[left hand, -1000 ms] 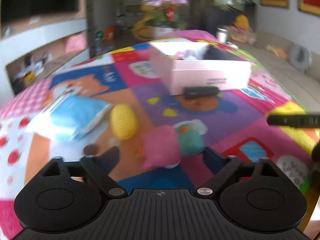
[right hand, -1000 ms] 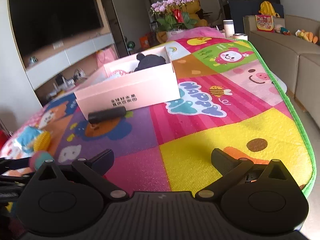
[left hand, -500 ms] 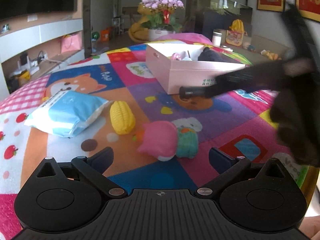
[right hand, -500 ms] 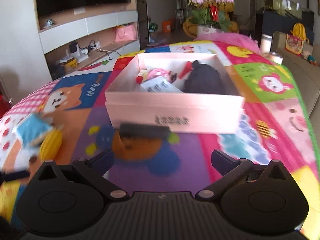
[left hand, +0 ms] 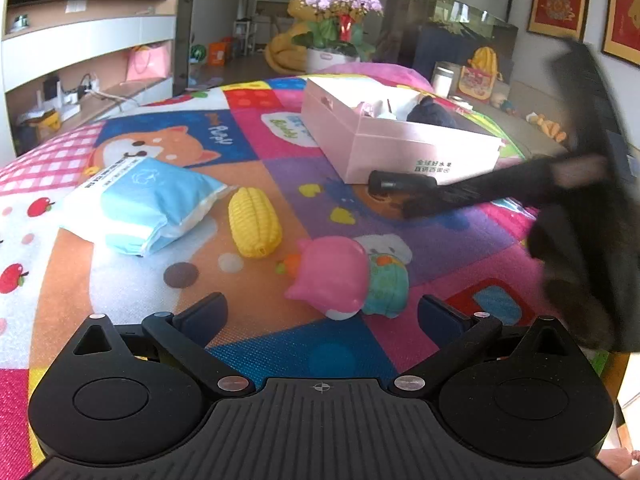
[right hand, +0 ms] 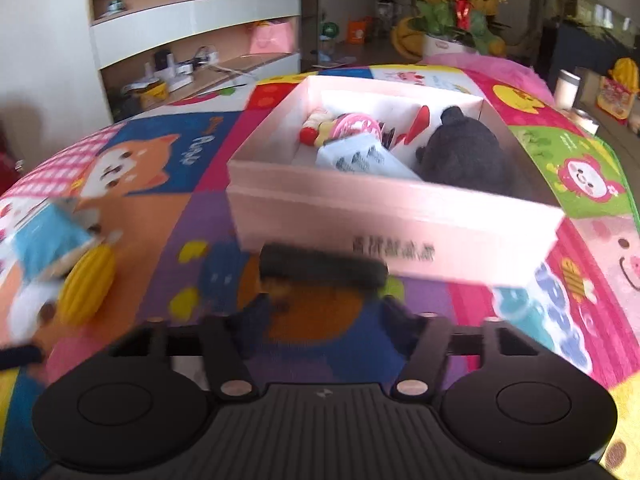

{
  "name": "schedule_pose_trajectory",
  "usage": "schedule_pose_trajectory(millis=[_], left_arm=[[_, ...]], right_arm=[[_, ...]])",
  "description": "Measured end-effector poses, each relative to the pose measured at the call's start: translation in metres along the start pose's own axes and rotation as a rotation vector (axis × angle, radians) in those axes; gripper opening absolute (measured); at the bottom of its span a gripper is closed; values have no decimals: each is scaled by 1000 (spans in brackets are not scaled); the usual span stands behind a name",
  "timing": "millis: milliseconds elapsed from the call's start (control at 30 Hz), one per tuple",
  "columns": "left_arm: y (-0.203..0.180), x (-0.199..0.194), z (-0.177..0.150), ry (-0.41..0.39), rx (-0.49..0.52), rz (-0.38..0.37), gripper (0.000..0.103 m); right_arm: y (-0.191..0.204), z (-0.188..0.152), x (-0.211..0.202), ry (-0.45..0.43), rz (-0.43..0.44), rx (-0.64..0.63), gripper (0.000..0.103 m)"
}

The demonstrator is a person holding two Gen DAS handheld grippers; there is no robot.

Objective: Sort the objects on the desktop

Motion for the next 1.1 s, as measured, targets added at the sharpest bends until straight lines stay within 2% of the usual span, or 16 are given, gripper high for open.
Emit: schedule_pose_trajectory(millis=[167,200,233,267,300,333,433,533,567,600,633,733,933,1100], left_arm=[[-3,2,0,11,20,17,103],[-4,3,0,16,29,26,103],[-6,4,0,21,40,37,103],[-8,5,0,25,49,47,103],[-9,5,0,29,58,56,103],[-10,6,0,32,62,60,103],[-11,6,-1,37,70,69,103],[-11,6,-1,38,74,71,103],[-11,6,-1,38,74,70,103],[-11,6,-1,38,73,70,103],[-11,6,-1,38,73,69,103],[-11,6,-1,38,73,69,103],[-12,6,-2,42,79,75,103],[-14,7,-1,48,90,88,103]], right_arm=[[-13,-28,-29,-27,12,-10,54],[-14,-29,-31,-37,4,-10,64],[-16,-27,-30,-45,-11,-1,81],[-18,-24,-29,-59,-28,17,87],[-18,-19,-26,-73,-37,31,91],[-17,-12,-21,-75,-35,34,91],[-8,8,3,-32,-9,44,99],[1,21,21,-35,-34,36,96],[4,24,25,-35,-47,24,91],[6,26,28,-25,-52,12,80],[6,27,27,-23,-40,24,75],[5,18,15,-21,-15,20,75],[0,-35,-31,-43,-29,-54,75],[-11,-71,-60,-67,-42,-25,76]])
Point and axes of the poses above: each gripper's, at about its wrist camera, not at the fingertips, and x roughly the way its jaws point, y to its left, z to its top, the point moved 4 cm from there along x, roughly the way its jaws point, and after that the axes turned 5 degrees about y, right-handed, at the moved point
